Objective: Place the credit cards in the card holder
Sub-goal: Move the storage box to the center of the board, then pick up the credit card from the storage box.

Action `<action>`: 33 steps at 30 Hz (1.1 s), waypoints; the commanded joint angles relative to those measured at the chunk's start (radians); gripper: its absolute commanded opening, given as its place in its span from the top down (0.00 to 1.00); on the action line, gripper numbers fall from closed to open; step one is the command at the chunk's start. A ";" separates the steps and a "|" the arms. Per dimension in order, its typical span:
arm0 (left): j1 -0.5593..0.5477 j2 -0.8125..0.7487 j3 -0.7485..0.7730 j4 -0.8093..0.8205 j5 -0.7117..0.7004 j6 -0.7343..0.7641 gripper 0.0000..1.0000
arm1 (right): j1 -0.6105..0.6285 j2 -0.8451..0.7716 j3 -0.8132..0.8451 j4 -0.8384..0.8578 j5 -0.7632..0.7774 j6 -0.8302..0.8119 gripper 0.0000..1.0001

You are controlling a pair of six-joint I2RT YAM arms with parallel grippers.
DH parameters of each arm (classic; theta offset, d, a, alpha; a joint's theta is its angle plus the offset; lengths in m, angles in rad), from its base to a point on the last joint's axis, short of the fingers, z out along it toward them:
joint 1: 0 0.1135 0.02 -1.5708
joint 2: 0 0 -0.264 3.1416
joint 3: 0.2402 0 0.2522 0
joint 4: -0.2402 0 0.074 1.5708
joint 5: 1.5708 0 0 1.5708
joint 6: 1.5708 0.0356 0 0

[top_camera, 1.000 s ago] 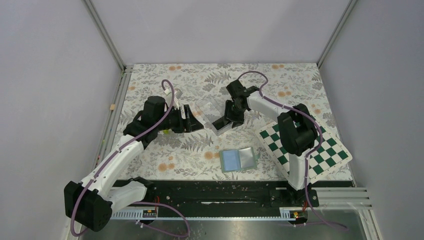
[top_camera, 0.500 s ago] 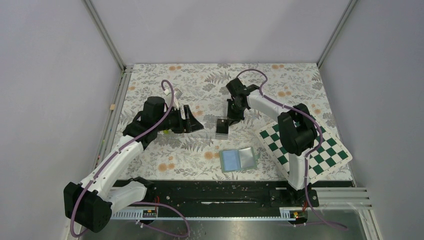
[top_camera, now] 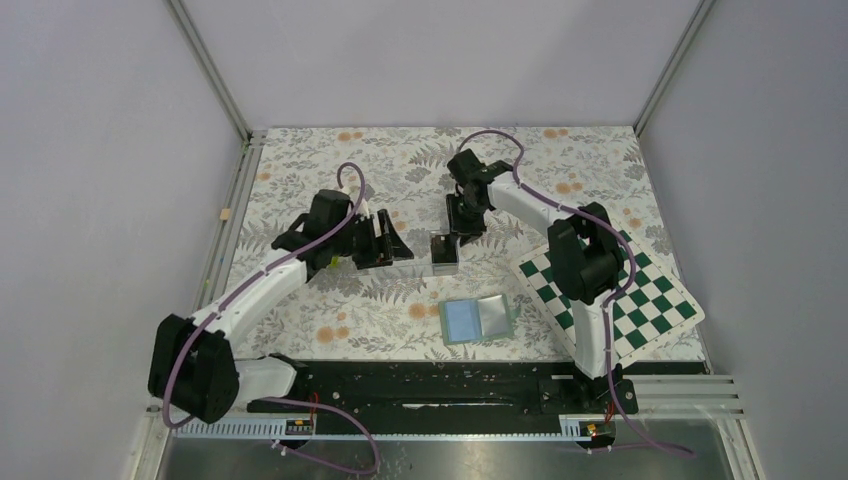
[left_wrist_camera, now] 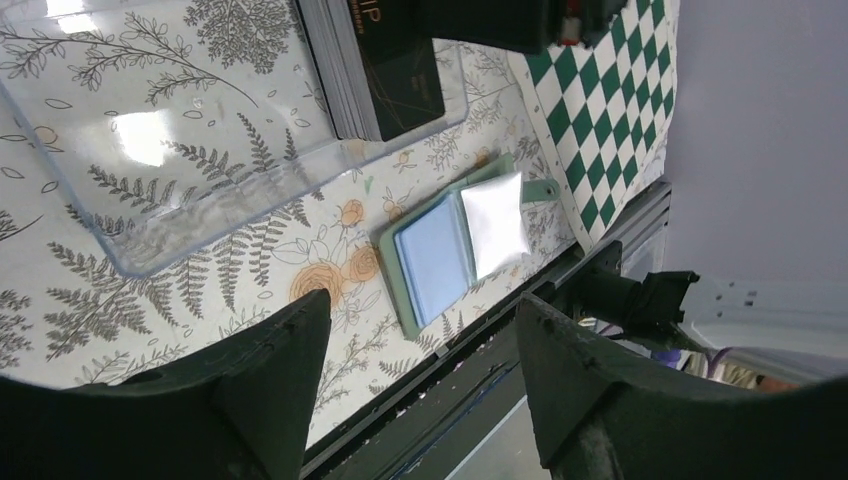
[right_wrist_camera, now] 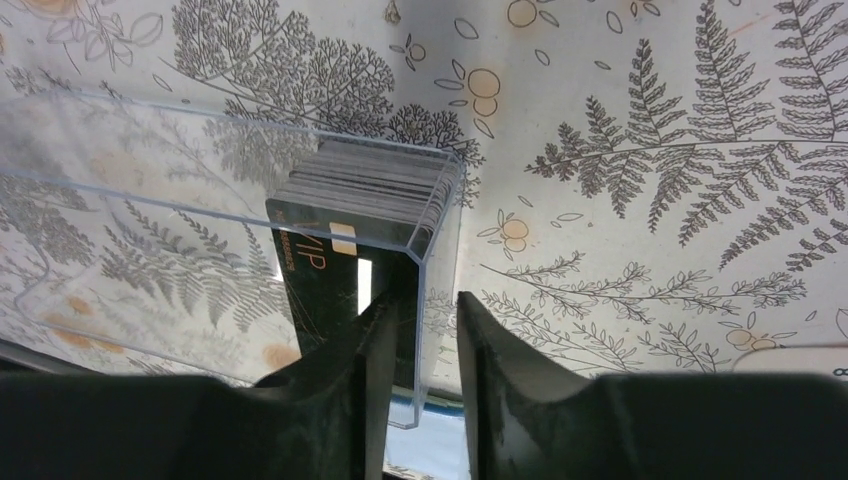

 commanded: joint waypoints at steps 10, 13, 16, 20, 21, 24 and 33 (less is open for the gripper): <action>-0.015 0.313 0.106 0.193 -0.022 -0.162 0.50 | -0.005 -0.182 -0.190 0.134 -0.120 0.070 0.56; -0.031 0.380 0.152 0.199 -0.025 -0.168 0.54 | -0.010 -0.182 -0.201 0.158 -0.138 0.078 0.59; -0.049 0.436 0.193 0.199 -0.031 -0.168 0.58 | -0.017 -0.184 -0.207 0.163 -0.157 0.076 0.62; -0.062 0.495 0.229 0.197 -0.056 -0.167 0.63 | -0.025 -0.186 -0.223 0.180 -0.168 0.077 0.67; -0.064 0.509 0.238 0.191 -0.066 -0.163 0.65 | -0.027 -0.186 -0.226 0.180 -0.166 0.075 0.68; -0.069 0.543 0.257 0.189 -0.079 -0.164 0.68 | -0.033 -0.187 -0.232 0.181 -0.167 0.070 0.72; -0.077 0.589 0.295 0.142 -0.128 -0.138 0.73 | -0.036 -0.176 -0.233 0.189 -0.190 0.072 0.83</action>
